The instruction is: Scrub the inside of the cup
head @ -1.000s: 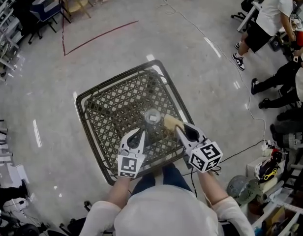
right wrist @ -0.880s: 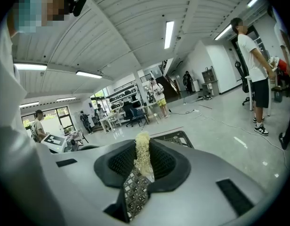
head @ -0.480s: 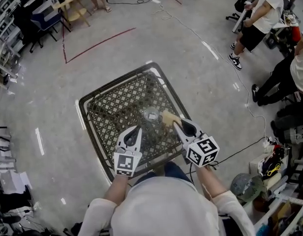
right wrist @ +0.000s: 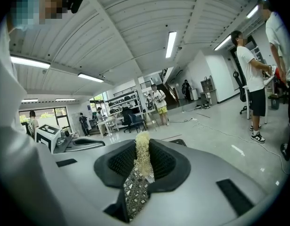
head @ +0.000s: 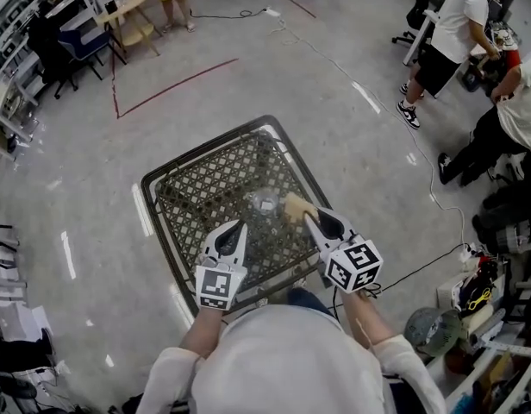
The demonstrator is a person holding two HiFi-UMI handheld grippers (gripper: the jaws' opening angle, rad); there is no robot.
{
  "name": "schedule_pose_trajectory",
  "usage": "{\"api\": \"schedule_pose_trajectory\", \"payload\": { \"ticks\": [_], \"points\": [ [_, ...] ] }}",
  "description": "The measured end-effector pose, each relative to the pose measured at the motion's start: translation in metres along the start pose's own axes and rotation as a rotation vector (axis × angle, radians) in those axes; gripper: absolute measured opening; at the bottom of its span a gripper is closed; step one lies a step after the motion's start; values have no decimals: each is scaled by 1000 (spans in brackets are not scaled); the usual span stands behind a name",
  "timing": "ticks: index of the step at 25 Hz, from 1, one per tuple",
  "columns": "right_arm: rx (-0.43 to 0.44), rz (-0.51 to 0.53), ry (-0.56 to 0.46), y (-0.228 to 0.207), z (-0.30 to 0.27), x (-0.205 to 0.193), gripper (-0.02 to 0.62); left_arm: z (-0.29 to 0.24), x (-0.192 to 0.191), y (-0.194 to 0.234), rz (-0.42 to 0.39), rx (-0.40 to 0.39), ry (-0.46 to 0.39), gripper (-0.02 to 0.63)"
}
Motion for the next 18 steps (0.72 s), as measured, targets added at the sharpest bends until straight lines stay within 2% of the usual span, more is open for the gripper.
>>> {"api": "schedule_pose_trajectory", "payload": {
  "ticks": [4,13,18],
  "points": [
    [-6,18,-3,8,1,-1,89,8,9,1,-21,-12,-21,35],
    [-36,48,-7,30,8,-3,89,27,17,9,0,-25,-25,34],
    [-69,54,-13,41,13,-6,89,35,20,8,-15,-54,-38,32]
  ]
}}
Point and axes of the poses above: the fingertips, and each gripper's own axes: z backward along the fingers, y to its left, x out of its top, the point moved 2 cm from there along z, backward along the fingers, and after that the axes turned 9 degrees about x, right-handed, at the moved point
